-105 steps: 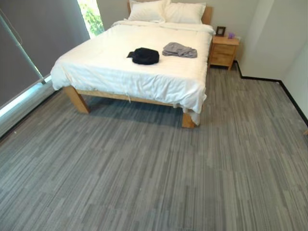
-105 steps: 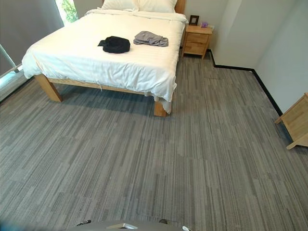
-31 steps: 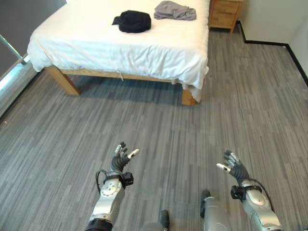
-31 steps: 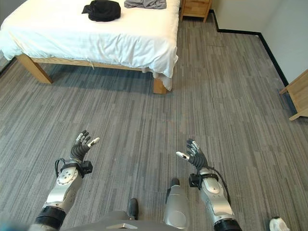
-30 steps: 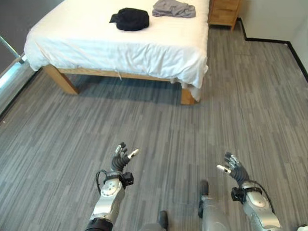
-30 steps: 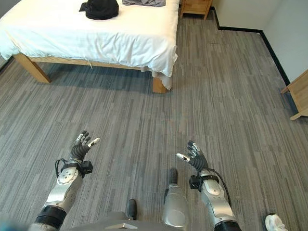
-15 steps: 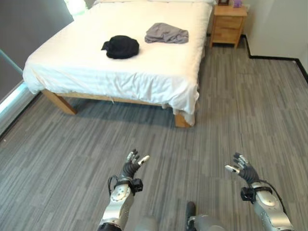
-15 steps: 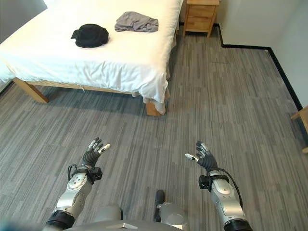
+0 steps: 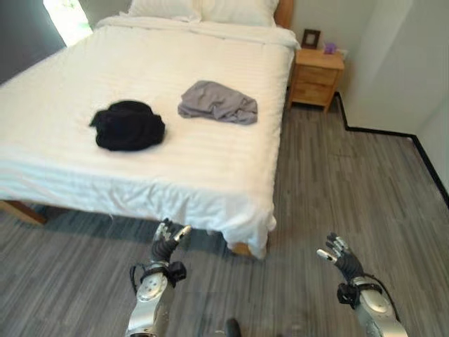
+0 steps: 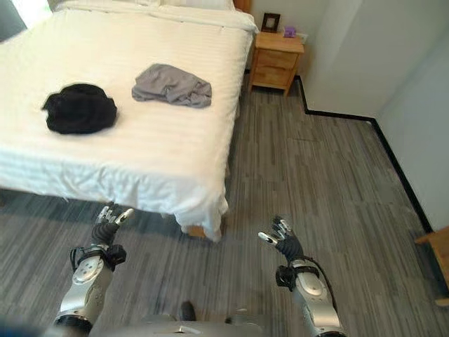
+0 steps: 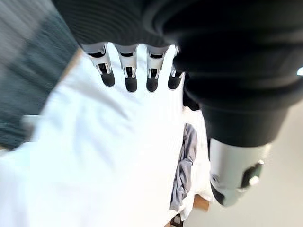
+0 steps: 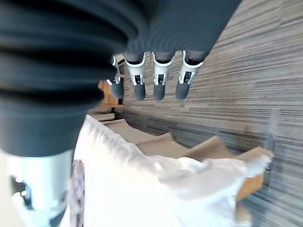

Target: Pick up bed clothes into laundry basket.

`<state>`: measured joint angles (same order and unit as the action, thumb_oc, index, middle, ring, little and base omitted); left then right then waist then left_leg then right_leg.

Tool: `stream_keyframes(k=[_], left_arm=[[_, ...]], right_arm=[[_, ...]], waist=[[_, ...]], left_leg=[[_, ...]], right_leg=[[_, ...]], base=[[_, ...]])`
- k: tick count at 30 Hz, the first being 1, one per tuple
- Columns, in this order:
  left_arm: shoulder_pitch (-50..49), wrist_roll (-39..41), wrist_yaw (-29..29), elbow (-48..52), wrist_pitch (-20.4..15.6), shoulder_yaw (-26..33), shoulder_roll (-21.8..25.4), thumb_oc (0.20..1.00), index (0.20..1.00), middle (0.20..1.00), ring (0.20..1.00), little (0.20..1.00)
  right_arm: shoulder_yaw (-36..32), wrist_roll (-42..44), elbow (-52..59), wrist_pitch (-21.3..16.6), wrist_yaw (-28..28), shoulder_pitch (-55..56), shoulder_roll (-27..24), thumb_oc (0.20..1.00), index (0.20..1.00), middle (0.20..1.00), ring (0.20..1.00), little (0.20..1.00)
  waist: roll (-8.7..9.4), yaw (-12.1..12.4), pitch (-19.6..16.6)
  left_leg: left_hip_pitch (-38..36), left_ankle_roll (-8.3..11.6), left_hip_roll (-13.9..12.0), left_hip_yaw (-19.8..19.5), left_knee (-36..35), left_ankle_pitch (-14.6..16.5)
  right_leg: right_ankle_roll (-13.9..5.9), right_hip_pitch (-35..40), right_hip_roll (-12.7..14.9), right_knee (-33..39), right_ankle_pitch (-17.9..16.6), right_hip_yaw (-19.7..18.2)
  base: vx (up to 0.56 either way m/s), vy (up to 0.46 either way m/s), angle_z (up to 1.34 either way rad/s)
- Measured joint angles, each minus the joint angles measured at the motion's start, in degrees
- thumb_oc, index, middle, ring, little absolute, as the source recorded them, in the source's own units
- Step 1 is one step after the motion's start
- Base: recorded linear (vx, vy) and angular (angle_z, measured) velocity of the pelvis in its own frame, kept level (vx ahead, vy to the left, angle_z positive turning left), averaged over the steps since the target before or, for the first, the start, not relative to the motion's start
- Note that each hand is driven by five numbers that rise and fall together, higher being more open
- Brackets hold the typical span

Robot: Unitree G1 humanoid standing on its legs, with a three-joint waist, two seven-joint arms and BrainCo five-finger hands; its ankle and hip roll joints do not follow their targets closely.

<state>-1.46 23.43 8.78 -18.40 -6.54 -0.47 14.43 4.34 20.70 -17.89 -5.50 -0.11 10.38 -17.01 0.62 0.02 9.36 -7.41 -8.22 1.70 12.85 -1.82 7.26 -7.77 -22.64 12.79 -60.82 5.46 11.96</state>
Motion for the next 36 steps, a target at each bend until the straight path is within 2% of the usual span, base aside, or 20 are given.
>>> stream_keyframes(k=[1, 2, 3, 4, 5, 6, 7, 9, 10, 11, 14, 15, 16, 17, 18, 24, 27, 30, 32, 36], left_arm=[[0.0, 0.0, 0.0, -0.3, 0.0, 0.2, 0.2, 1.0, 1.0, 1.0, 1.0, 1.0], [0.1, 0.0, 0.0, -0.7, -0.1, 0.9, 0.3, 1.0, 1.0, 1.0, 1.0, 1.0], [-0.4, 0.0, 0.0, -1.3, -0.3, 0.9, 0.8, 1.0, 1.0, 1.0, 1.0, 1.0], [-1.8, 0.0, 0.0, -1.7, -0.4, 0.8, 1.6, 1.0, 1.0, 1.0, 1.0, 1.0], [-2.8, -0.1, -0.1, -2.0, -0.4, 0.2, 2.2, 1.0, 1.0, 1.0, 1.0, 1.0], [0.2, -1.0, -0.4, -5.0, -0.2, -2.5, 2.4, 1.0, 1.0, 1.0, 1.0, 1.0], [0.9, -1.3, -0.7, -4.3, 0.0, -3.9, 0.9, 1.0, 1.0, 1.0, 1.0, 1.0], [-2.9, -1.4, -0.8, -2.1, -0.5, -3.2, -0.4, 1.0, 1.0, 1.0, 1.0, 1.0], [-5.6, -1.1, -0.7, -1.2, -0.4, -1.6, -0.2, 1.0, 1.0, 1.0, 1.0, 1.0], [-6.0, -1.0, -0.4, -0.3, -0.4, -1.2, 0.1, 1.0, 1.0, 1.0, 1.0, 1.0], [-6.6, -1.0, 0.3, -0.5, -0.4, 0.6, 2.7, 1.0, 1.0, 1.0, 1.0, 1.0], [-6.9, -1.0, 0.6, -0.5, -0.4, 1.0, 3.5, 1.0, 1.0, 1.0, 1.0, 1.0], [-6.7, -1.0, 0.9, -0.7, -0.4, 1.2, 3.3, 1.0, 1.0, 1.0, 1.0, 1.0], [-6.5, -1.0, 1.0, 0.1, -0.4, 0.7, 1.7, 1.0, 1.0, 1.0, 1.0, 1.0], [-6.6, -0.9, 1.0, -0.4, -0.4, 0.9, 1.7, 1.0, 1.0, 1.0, 1.0, 1.0], [-6.9, -0.9, 2.0, -1.1, -0.3, 3.0, 1.5, 1.0, 1.0, 1.0, 1.0, 1.0], [-7.3, -0.9, 2.0, -1.1, -0.3, 3.0, 1.5, 1.0, 1.0, 1.0, 1.0, 1.0], [-7.3, -0.8, 1.7, -0.9, -0.4, 2.4, 1.4, 1.0, 1.0, 1.0, 1.0, 1.0], [-7.6, 0.9, 1.6, -0.5, -0.5, 1.9, 1.2, 1.0, 1.0, 1.0, 1.0, 1.0], [-8.4, 1.3, 1.6, -0.6, -0.5, 2.0, 0.9, 1.0, 1.0, 1.0, 1.0, 1.0]], right_arm=[[0.1, 0.0, -0.5, 0.1, 0.1, 0.2, -0.3, 1.0, 1.0, 1.0, 1.0, 1.0], [0.0, 0.0, -0.9, 0.1, 0.3, 0.6, -1.2, 1.0, 1.0, 1.0, 1.0, 1.0], [0.0, 0.0, -1.7, 0.2, 0.4, 1.5, -1.1, 1.0, 1.0, 1.0, 1.0, 1.0], [0.2, 0.0, -2.6, 0.3, 0.5, 2.1, -1.0, 1.0, 1.0, 1.0, 1.0, 1.0], [-0.4, 0.0, -3.0, 0.2, 0.5, 3.6, -0.8, 1.0, 1.0, 1.0, 1.0, 1.0], [-2.9, 0.0, -3.3, 0.1, 0.4, 7.6, -0.7, 1.0, 1.0, 1.0, 1.0, 1.0], [-4.5, 0.0, -3.7, 1.2, 0.3, 9.5, -1.3, 1.0, 1.0, 1.0, 1.0, 1.0], [-5.1, 0.0, -3.9, 1.1, 0.4, 7.3, -3.5, 1.0, 1.0, 1.0, 1.0, 1.0], [-7.1, 0.0, -3.4, 0.3, 0.4, 1.5, -4.1, 1.0, 1.0, 1.0, 1.0, 1.0], [-7.5, 0.1, -1.9, -0.4, 0.5, -1.3, -4.0, 1.0, 1.0, 1.0, 1.0, 1.0], [-5.4, 0.1, -1.8, -0.8, 0.4, -3.5, 0.1, 1.0, 1.0, 1.0, 1.0, 1.0], [-5.2, 0.0, -1.8, -1.1, 0.4, -4.1, -0.3, 1.0, 1.0, 1.0, 1.0, 1.0], [-5.2, 0.0, -3.0, -0.9, 0.3, -5.6, -1.2, 1.0, 1.0, 1.0, 1.0, 1.0], [-6.2, 0.0, -3.6, -0.4, 0.3, -5.0, -3.4, 1.0, 1.0, 1.0, 1.0, 1.0], [-6.1, 0.0, -3.8, 0.0, 0.3, -4.2, -3.4, 1.0, 1.0, 1.0, 1.0, 1.0], [-4.3, -0.1, -3.1, 0.1, 0.0, -2.2, -3.4, 1.0, 1.0, 1.0, 1.0, 1.0], [-3.7, -0.5, -3.1, 0.2, 0.0, -0.6, -3.9, 1.0, 1.0, 1.0, 1.0, 1.0], [-3.4, -0.7, -3.1, 0.2, 0.3, -0.7, -3.9, 1.0, 1.0, 1.0, 1.0, 1.0], [-3.4, -2.4, -2.9, 0.2, 0.5, -0.5, -3.8, 1.0, 1.0, 1.0, 1.0, 1.0], [-1.0, -4.1, -1.9, 0.3, 0.8, -1.5, -6.3, 1.0, 1.0, 1.0, 1.0, 1.0]], waist=[[-0.2, -1.0, 0.0], [-1.3, -1.8, -0.3], [-0.5, -2.4, -0.2], [1.02, -2.6, -0.8], [2.87, -3.8, -1.8], [3.69, -4.9, -1.9], [4.88, -4.3, -1.8], [4.55, -3.8, -1.9], [4.55, -3.6, -1.8], [3.18, -1.7, -1.5], [8.89, -0.8, -1.4], [8.78, -0.8, -1.2], [6.38, -0.8, 0.1], [1.4, -0.8, 0.9], [1.44, -0.5, 0.9], [1.88, -0.2, 0.9], [2.0, -1.0, 0.7], [1.84, -0.8, 0.6], [1.83, -0.8, 0.0], [2.11, -0.1, -1.2]], left_leg=[[-3.0, 1.88, -0.2, -2.4, -0.7, 0.8], [-5.9, 5.93, -2.4, -6.2, -1.1, 3.3], [-9.2, 6.92, -3.9, -7.0, -1.7, 4.1], [-11.2, 7.12, -4.6, -7.0, -1.1, 4.2], [-11.0, 8.52, -6.1, -9.7, 1.6, 5.1], [-9.1, 9.91, -8.1, -16.1, 5.2, 5.9], [-6.9, 11.35, -8.1, -17.3, 9.1, 5.4], [-6.7, 12.92, -6.6, -16.2, 5.9, 6.2], [-6.4, 10.39, -2.3, -15.0, -4.1, 4.5], [-5.5, 10.37, -1.5, -12.5, -2.5, -2.7], [-1.3, 10.31, -1.3, -13.5, 4.2, -0.5], [-0.7, 10.22, -0.4, -14.0, 0.7, -0.6], [-0.8, 8.96, -1.1, -14.2, -2.8, -2.7], [-1.4, 9.24, -4.8, -12.2, -3.1, -3.2], [-2.4, 9.68, -4.1, -12.1, -3.1, -1.7], [-1.7, 8.88, -3.6, -13.7, -2.3, -2.1], [-1.5, 9.31, -3.5, -13.4, -3.1, -2.4], [-0.7, 8.04, -3.7, -12.6, -3.4, -2.8], [-0.8, 7.96, -3.4, -12.0, -3.4, -2.9], [-1.1, 8.16, -3.2, -12.2, -3.4, -3.1]], right_leg=[[0.78, -4.1, 2.3, 10.2, 0.3, 0.7], [0.53, -4.1, 1.4, 32.0, -0.6, -0.2], [-0.07, -1.9, -1.3, 46.5, -1.4, -3.9], [0.19, -0.2, -3.1, 50.8, -1.9, -6.4], [-1.83, 3.5, -5.4, 55.3, -0.5, -14.2], [-2.37, 8.5, -8.5, 57.0, -5.5, -22.6], [1.76, 9.8, -8.7, 54.9, -9.8, -21.5], [2.96, 11.9, -9.6, 56.2, -10.4, -20.7], [4.62, 16.0, -11.1, 62.6, -11.6, -18.7], [5.94, 17.3, -15.5, 63.7, -12.4, -18.1], [6.43, 20.0, -15.6, 64.9, -12.5, -20.2], [4.03, 20.8, -15.7, 66.8, -10.1, -21.8], [2.42, 21.2, -16.0, 66.4, -6.2, -17.8], [5.51, 19.4, -16.2, 60.7, -4.1, -8.4], [8.29, 19.1, -16.4, 59.7, -5.6, -7.9], [7.25, 21.9, -17.0, 66.6, -10.5, -14.0], [7.6, 22.1, -16.8, 66.9, -10.2, -14.0], [5.39, 21.6, -16.1, 66.6, -8.7, -12.4], [5.21, 20.9, -13.2, 63.4, -8.3, -11.1], [6.01, 22.9, -13.0, 66.9, -10.6, -10.7]], base=[[0.62, -0.167, 1.41], [0.62, -0.237, 1.62], [0.55, -0.279, 1.61], [0.47, -0.284, 1.63], [0.21, -0.227, 2.45], [0.14, -0.194, 3.14], [0.08, -0.174, 2.76], [0.03, -0.152, 1.23], [0.01, -0.142, 0.73], [-0.01, -0.074, 0.72], [0.01, -0.062, 0.03], [0.01, -0.026, -0.17], [0.0, -0.015, -0.14], [-0.01, -0.024, -0.17], [-0.01, -0.017, -0.29], [-0.01, -0.022, -0.5], [0.01, -0.013, -0.13], [0.0, -0.01, -0.09], [0.02, -0.017, -0.12], [0.01, -0.016, 0.0]])
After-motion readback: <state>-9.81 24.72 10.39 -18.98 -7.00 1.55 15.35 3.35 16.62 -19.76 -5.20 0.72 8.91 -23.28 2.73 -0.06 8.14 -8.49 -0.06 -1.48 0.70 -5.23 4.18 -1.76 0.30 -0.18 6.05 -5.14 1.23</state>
